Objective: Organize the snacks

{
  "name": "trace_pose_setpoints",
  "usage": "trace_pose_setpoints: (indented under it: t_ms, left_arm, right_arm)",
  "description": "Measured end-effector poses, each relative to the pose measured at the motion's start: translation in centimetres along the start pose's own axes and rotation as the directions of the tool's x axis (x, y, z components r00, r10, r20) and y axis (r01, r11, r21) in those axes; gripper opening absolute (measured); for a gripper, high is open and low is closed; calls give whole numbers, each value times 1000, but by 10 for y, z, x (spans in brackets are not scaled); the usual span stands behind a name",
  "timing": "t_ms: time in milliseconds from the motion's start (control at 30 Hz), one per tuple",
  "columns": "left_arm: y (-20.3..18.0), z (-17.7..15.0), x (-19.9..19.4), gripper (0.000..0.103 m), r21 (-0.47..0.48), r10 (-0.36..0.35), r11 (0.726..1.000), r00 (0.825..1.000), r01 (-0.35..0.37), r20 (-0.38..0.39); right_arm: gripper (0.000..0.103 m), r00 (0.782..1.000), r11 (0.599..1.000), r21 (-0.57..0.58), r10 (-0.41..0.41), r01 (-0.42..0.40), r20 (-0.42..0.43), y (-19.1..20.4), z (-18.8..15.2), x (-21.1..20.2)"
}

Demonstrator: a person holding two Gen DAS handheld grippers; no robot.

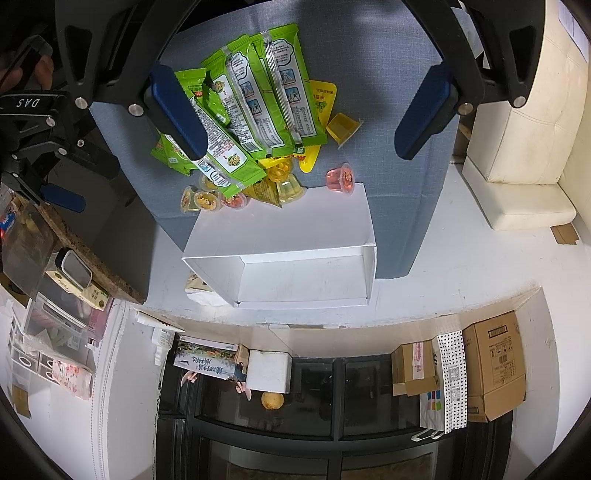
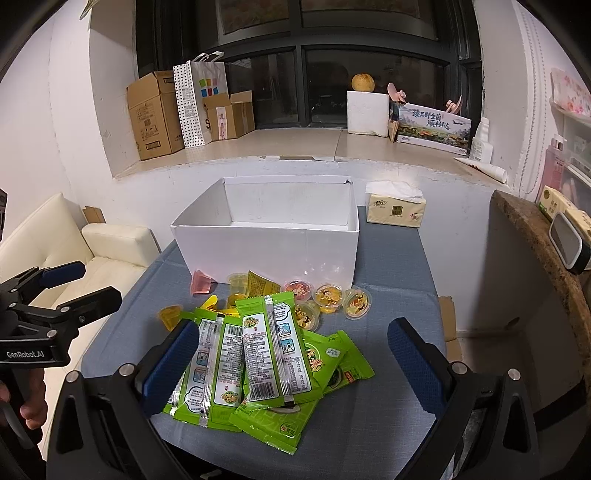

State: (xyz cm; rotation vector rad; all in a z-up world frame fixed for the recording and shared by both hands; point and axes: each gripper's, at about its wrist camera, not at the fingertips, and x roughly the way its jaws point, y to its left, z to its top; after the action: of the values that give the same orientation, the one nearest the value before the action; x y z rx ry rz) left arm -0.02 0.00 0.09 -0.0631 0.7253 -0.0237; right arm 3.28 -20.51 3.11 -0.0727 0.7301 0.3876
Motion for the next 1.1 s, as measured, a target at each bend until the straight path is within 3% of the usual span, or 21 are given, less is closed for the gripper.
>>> trace_pose_setpoints:
  t_ms: [800, 933, 1100]
  left_arm:
    - [0, 0, 0, 103, -4, -23, 1000, 1000, 23, 2]
    - [7, -1, 2, 103, -35, -30, 999, 999, 30, 11]
    - [15, -6, 9, 103, -59, -32, 998, 999, 32, 5]
  right_arm:
    - [103, 999, 1000, -9, 27, -27, -30, -1, -5, 10]
    - [103, 997, 999, -9, 48, -48, -55, -6, -9, 29]
    - [103, 988, 998, -34, 43, -49, -151, -9, -15, 77]
